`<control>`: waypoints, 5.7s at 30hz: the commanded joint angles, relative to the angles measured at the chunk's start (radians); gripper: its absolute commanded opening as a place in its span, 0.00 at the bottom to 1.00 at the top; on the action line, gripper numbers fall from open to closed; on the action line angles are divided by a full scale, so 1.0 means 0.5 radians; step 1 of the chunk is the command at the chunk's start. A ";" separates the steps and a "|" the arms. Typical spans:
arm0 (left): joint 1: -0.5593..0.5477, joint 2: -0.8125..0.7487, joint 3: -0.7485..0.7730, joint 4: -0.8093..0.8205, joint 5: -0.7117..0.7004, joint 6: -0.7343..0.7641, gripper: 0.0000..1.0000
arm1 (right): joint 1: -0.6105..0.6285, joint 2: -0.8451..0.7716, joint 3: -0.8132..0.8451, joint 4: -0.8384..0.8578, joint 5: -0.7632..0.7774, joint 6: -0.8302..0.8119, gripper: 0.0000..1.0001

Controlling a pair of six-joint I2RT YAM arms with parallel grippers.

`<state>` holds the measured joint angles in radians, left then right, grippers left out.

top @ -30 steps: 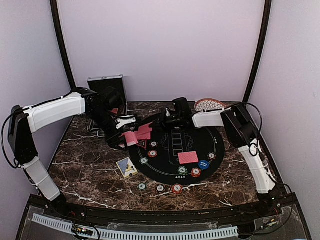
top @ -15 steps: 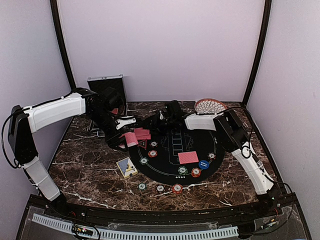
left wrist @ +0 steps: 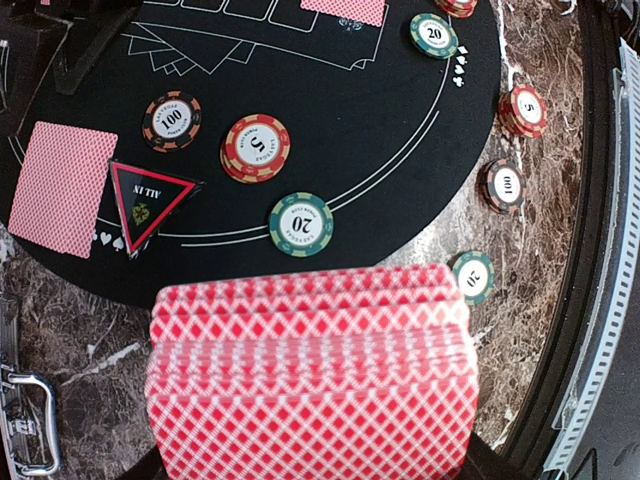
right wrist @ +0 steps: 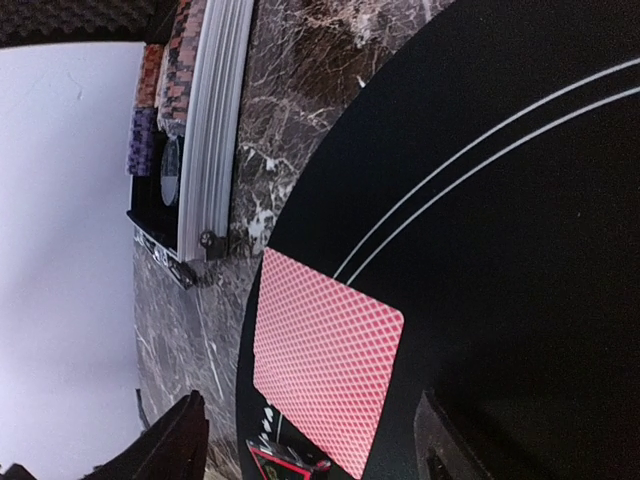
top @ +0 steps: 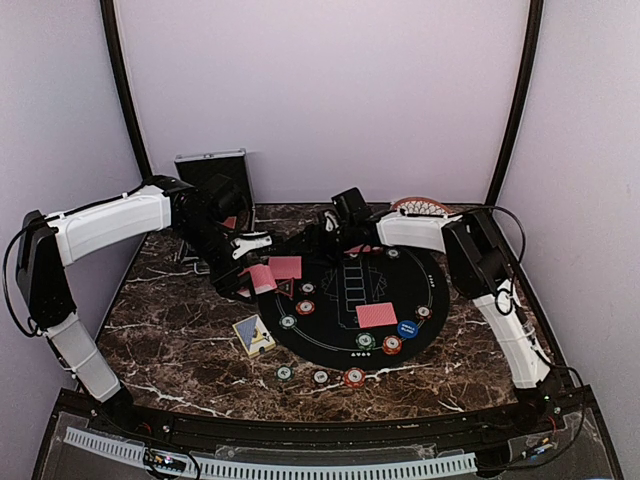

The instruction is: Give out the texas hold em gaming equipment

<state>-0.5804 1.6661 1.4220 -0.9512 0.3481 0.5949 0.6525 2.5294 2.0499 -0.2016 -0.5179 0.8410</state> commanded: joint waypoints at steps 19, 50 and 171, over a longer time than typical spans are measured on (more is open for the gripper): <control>0.010 -0.113 -0.002 -0.007 0.033 0.019 0.00 | 0.186 -0.954 -1.295 0.966 -0.565 0.353 0.91; 0.011 -0.123 0.018 -0.003 0.016 0.028 0.00 | 0.425 -0.639 -1.023 1.259 -0.714 0.684 0.86; 0.010 -0.129 0.012 -0.024 0.006 0.003 0.00 | 0.273 -1.044 -1.458 1.614 -0.774 1.065 0.01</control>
<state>-0.5804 1.6543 1.4223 -0.9588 0.3351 0.5945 0.7933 2.0205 1.3273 0.5117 -0.8890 1.3384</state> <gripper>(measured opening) 0.679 0.019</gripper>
